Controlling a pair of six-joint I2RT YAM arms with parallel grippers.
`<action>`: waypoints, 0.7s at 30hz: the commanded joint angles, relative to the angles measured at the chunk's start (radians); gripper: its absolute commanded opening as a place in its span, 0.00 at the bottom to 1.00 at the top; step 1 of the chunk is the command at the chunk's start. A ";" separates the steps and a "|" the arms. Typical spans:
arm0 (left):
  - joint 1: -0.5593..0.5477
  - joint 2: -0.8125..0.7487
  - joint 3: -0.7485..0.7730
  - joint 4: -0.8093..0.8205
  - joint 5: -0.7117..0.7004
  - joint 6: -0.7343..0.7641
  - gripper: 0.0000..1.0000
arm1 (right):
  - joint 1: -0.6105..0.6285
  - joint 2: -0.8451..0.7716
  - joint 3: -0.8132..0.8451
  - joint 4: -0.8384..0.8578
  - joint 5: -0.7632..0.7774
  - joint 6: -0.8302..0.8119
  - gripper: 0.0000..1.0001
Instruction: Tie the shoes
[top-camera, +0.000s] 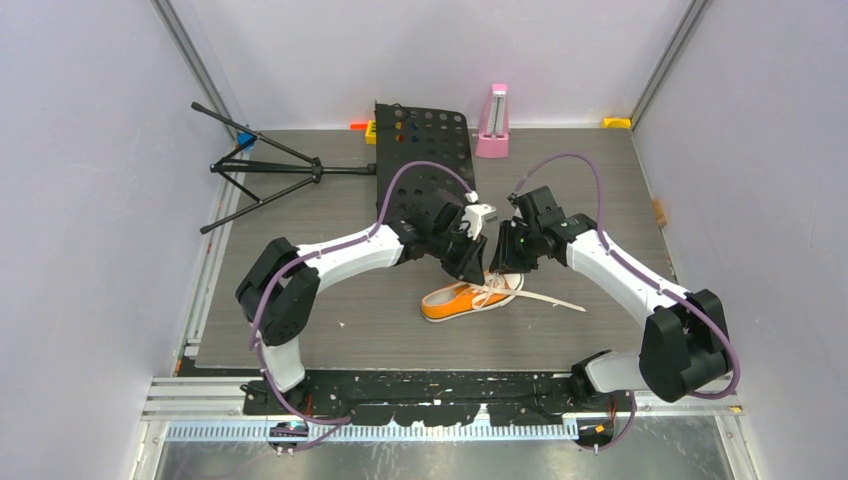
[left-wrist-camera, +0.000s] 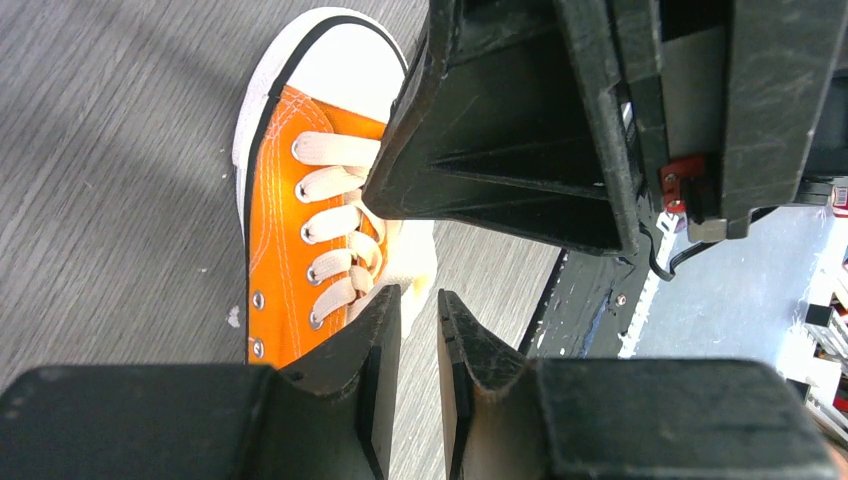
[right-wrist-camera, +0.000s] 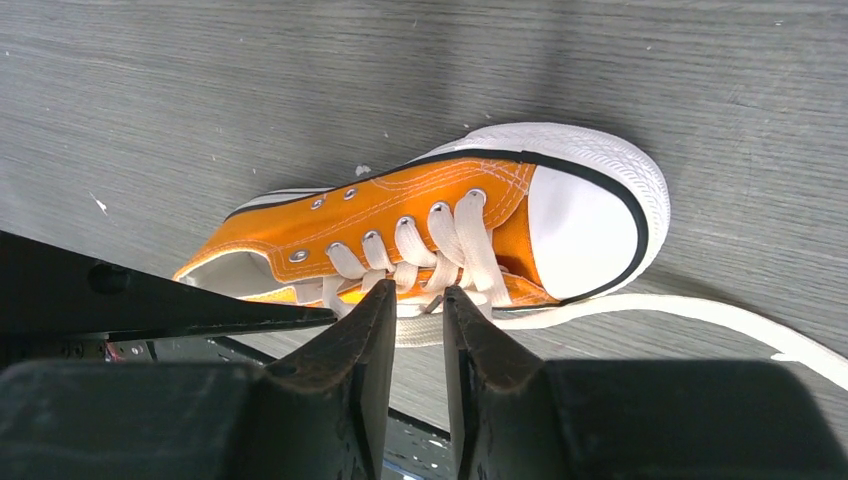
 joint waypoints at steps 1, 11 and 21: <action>-0.004 0.006 0.042 -0.007 0.012 0.012 0.22 | 0.002 -0.009 -0.008 0.029 -0.024 -0.005 0.27; -0.006 0.011 0.050 -0.021 0.008 0.020 0.22 | 0.002 -0.031 0.023 0.003 -0.008 -0.002 0.00; -0.012 0.009 0.084 -0.062 -0.006 0.040 0.21 | 0.001 0.044 0.220 -0.044 0.078 -0.032 0.00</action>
